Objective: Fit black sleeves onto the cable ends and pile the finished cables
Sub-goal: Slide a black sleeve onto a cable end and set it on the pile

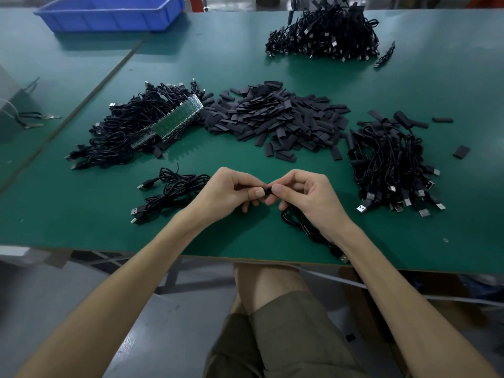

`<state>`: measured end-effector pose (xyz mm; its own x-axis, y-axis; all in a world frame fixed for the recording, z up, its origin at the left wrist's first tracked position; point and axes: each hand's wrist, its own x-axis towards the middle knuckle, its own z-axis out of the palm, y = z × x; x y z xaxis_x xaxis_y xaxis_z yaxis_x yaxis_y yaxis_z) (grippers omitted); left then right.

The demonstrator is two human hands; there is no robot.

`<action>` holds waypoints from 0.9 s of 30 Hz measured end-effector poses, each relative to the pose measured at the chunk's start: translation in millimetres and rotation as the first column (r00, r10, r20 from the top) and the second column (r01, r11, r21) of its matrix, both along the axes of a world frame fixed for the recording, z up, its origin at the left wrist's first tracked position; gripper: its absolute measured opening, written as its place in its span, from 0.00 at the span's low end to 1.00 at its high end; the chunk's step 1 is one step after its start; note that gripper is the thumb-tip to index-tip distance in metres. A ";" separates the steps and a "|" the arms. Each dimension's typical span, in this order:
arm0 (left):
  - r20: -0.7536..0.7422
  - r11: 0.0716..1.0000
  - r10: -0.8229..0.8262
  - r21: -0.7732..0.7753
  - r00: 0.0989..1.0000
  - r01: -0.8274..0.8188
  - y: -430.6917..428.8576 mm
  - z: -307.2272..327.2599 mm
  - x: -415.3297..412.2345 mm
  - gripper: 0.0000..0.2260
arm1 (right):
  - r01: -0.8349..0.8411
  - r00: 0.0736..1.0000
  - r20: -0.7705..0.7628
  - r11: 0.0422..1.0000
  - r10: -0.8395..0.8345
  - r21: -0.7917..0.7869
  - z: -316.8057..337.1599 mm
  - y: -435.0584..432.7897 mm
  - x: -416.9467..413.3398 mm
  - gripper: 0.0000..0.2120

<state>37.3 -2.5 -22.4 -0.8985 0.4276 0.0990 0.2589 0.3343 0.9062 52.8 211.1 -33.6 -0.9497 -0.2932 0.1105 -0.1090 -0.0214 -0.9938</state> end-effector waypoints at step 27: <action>-0.003 0.984 0.037 0.175 0.999 -0.036 4.1 -12.5 7.4 0.09 | -0.030 0.999 0.041 1.000 0.030 -0.005 1.3 -2.4 0.0 0.06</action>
